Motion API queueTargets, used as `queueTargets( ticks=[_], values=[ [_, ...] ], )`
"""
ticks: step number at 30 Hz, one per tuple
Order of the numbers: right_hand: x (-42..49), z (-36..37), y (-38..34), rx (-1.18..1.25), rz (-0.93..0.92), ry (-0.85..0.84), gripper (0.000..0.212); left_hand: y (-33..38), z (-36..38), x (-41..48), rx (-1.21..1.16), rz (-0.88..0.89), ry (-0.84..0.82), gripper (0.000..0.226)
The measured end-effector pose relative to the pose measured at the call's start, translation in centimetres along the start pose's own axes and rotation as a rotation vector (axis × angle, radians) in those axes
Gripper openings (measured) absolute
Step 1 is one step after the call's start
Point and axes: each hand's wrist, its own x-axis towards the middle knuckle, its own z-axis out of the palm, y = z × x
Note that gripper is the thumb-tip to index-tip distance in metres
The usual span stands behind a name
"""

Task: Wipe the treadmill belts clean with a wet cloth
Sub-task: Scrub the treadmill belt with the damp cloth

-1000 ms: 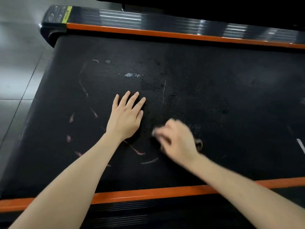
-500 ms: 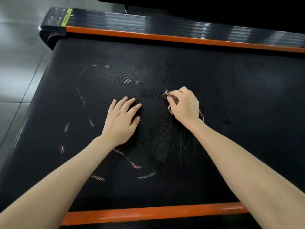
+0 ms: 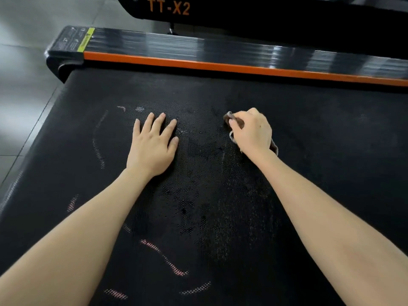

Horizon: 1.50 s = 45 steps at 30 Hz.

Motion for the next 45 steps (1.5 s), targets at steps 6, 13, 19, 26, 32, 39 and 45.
queueTargets(
  ticks=[6,13,19,26,32,39,45],
  values=[
    [-15.8,-4.4,-2.7,0.26,-0.39,-0.175,0.023,-0.2,0.1,0.1,0.009,0.008,-0.001,0.061],
    [-2.9,-1.7,0.8,0.026,-0.231,-0.02,0.026,-0.2,0.0,0.1,-0.007,0.007,-0.007,0.063],
    [-3.8,-1.0,-1.0,0.032,-0.123,-0.014,0.02,-0.2,0.0,0.1,-0.029,0.001,-0.009,0.059],
    [-8.9,-3.4,1.5,0.144,-0.507,-0.121,0.026,-0.3,0.0,0.0,-0.013,0.006,0.002,0.062],
    [-1.8,-0.5,2.5,0.006,-0.105,0.082,0.019,-0.3,-0.2,0.2,-0.019,0.008,-0.026,0.068],
    [-1.6,-0.3,2.9,0.017,-0.129,0.1,0.015,-2.6,-1.6,3.9,0.072,0.036,-0.053,0.052],
    [3.2,0.7,3.0,0.0,-0.076,0.097,0.023,-3.5,0.0,4.9,0.027,-0.013,-0.045,0.056]
  ],
)
